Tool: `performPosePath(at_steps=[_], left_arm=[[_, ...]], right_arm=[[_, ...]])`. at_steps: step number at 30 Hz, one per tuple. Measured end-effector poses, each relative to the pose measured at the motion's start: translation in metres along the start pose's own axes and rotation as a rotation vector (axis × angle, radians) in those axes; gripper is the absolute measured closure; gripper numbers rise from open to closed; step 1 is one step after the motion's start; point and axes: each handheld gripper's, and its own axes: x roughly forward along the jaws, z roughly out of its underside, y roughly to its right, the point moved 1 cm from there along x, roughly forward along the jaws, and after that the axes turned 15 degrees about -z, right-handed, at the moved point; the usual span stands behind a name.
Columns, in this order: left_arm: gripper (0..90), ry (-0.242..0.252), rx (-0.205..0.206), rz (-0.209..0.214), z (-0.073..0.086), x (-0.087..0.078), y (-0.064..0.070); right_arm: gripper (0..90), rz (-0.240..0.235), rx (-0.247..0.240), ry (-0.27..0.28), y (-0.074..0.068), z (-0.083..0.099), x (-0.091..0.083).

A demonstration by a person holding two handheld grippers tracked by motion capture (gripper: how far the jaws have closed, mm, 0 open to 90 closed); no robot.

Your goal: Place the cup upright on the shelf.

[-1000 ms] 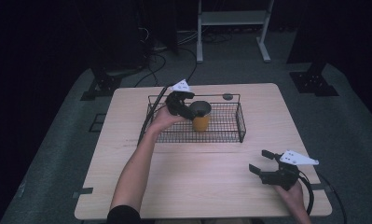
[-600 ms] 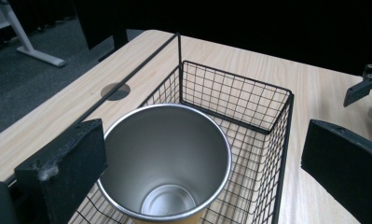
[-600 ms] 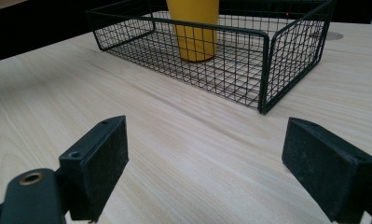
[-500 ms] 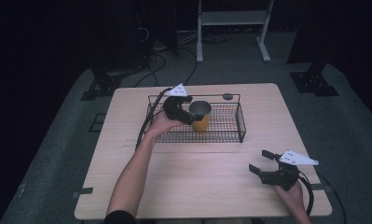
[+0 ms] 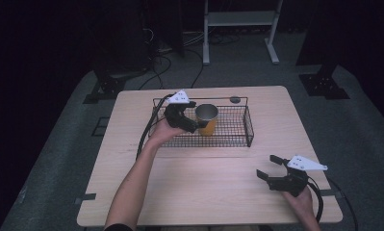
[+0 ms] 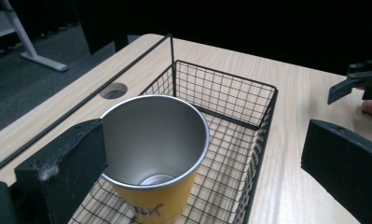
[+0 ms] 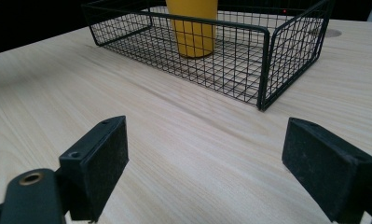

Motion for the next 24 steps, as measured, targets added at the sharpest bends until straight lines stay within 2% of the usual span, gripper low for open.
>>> performPosePath(at_steps=[4,8,16,24], left_arm=[[0.0,-0.003,0.009,-0.005,0.003,0.000,0.005],[0.0,0.009,-0.005,-0.001,0.007,-0.003,0.007],[0.0,0.025,0.006,0.002,0.006,-0.011,0.012],[0.0,0.020,0.022,0.023,0.011,-0.015,0.020]], right_arm=[[13.4,0.000,0.000,-0.002,0.000,0.000,0.000],[13.4,0.001,-0.002,-0.004,-0.001,0.000,0.000],[13.4,0.002,-0.004,-0.006,-0.001,0.000,0.001],[13.4,0.002,-0.006,-0.006,-0.001,0.000,0.001]])
